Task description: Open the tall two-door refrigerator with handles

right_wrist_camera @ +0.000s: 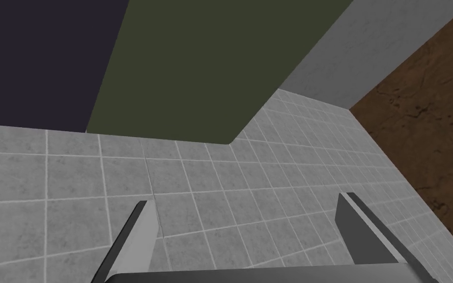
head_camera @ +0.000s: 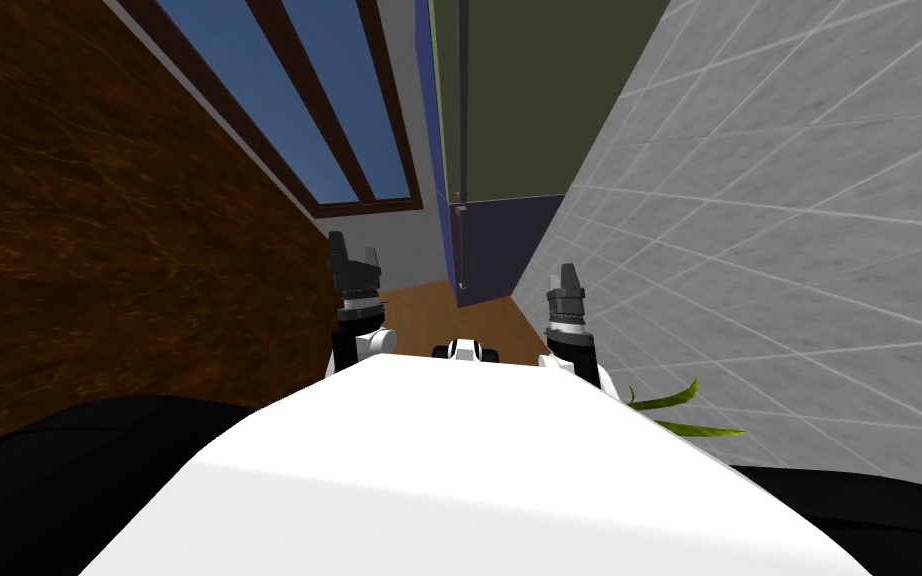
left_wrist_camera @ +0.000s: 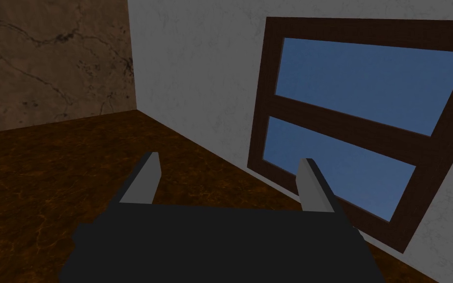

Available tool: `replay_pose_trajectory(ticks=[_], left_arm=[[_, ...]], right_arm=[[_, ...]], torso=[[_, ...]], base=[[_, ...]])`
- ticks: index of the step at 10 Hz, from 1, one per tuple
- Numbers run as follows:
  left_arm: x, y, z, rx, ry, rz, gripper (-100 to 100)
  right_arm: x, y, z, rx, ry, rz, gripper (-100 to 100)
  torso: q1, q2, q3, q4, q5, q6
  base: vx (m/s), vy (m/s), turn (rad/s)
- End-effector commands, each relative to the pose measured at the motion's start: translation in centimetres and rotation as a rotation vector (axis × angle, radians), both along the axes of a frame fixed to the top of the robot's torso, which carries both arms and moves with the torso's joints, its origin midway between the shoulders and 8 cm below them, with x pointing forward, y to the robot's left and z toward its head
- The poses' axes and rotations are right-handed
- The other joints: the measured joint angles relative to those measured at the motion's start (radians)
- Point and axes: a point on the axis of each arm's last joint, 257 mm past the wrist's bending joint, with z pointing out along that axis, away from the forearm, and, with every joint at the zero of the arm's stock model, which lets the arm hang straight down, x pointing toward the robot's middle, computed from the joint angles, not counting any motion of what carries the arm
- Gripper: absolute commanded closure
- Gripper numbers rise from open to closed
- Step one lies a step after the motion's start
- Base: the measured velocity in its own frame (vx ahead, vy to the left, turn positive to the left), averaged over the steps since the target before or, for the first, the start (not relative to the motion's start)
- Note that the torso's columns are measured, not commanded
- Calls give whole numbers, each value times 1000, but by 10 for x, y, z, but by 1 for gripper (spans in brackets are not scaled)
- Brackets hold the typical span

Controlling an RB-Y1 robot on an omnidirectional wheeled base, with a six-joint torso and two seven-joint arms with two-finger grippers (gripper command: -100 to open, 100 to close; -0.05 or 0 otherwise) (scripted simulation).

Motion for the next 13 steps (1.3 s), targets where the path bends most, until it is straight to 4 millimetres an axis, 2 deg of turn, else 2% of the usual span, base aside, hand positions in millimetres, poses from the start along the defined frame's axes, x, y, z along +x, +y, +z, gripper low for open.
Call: replay_pose_trajectory(ticks=[1,5,6,9,10,12,13], left_arm=[[0,0,0,0,0,0,0],[0,0,0,0,0,0,0],[0,0,0,0,0,0,0],[0,0,0,0,0,0,0],[0,0,0,0,0,0,0],[0,0,0,0,0,0,0],[0,0,0,0,0,0,0]], right_arm=[[-8,-20,-17,-97,39,-66,-100],[-34,-64,-44,-255,110,-205,-100],[-34,-64,-44,-263,111,-209,-100],[-62,-101,-62,-400,173,-324,-100],[-62,-101,-62,-411,174,-330,-100],[-85,-125,-71,-511,221,-404,-100],[-85,-125,-71,-522,221,-409,-100]], torso=[[0,0,0,0,0,0],[-1,0,0,0,0,0],[1,-1,-1,0,0,0],[-1,2,2,1,0,0],[1,-1,-1,0,0,0],[-2,3,2,1,-1,0],[0,1,1,0,0,0]], base=[[131,141,59],[177,149,71],[134,132,23],[150,135,76],[128,114,25],[146,129,78],[133,88,25]])
